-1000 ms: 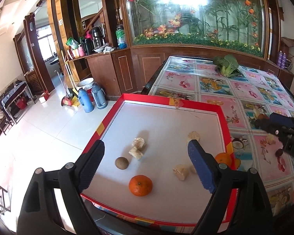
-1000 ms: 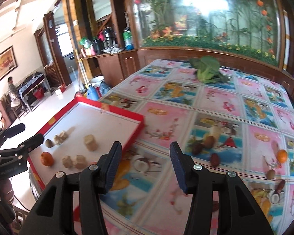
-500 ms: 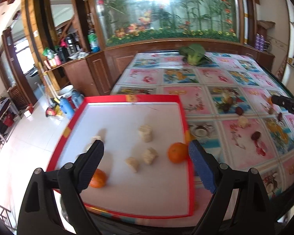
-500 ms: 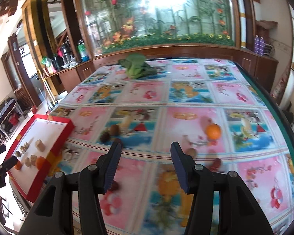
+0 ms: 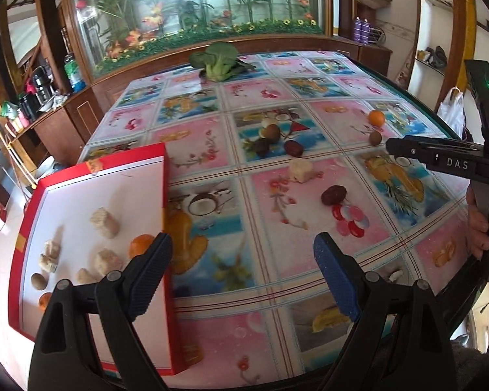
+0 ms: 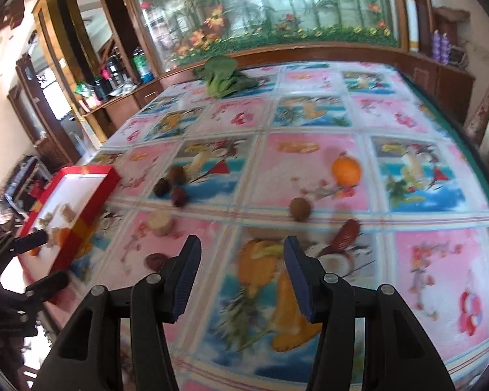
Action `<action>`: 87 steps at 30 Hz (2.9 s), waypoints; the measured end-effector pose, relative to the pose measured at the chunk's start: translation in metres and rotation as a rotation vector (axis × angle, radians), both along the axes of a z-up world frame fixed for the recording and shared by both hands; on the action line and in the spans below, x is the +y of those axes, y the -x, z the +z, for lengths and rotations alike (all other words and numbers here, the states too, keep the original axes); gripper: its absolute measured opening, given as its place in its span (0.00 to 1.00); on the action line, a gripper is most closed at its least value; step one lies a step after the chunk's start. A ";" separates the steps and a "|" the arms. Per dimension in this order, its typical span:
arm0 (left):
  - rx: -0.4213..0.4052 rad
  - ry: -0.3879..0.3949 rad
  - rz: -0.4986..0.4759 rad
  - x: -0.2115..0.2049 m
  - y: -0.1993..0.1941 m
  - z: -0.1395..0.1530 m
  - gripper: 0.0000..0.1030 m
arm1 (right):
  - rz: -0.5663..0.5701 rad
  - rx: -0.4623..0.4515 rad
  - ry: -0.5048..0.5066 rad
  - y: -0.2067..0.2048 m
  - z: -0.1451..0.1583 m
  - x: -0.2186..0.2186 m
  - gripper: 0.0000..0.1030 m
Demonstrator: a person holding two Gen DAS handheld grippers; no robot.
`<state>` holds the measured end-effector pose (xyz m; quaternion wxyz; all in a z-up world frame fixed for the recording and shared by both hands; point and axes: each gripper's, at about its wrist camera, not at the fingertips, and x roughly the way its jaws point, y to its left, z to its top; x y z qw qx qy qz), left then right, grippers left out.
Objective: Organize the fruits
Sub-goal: 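Move both open tools back over the food on the table, then grasp a dark red date with the right tool while the left tool grasps a round cracker, then carry the date and cracker over the tray with both tools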
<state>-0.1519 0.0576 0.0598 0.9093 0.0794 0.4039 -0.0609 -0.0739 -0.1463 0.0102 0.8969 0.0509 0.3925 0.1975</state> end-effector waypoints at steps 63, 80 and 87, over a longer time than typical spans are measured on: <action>0.000 0.115 -0.113 -0.023 -0.040 0.008 0.29 | 0.121 0.063 0.079 0.000 -0.006 0.073 0.28; -0.190 0.171 0.212 0.112 0.009 0.049 0.29 | 0.335 -0.051 0.026 0.014 0.041 0.213 0.28; -0.200 0.131 0.397 0.174 0.012 0.037 0.29 | 0.417 -0.024 0.031 0.006 0.032 0.269 0.28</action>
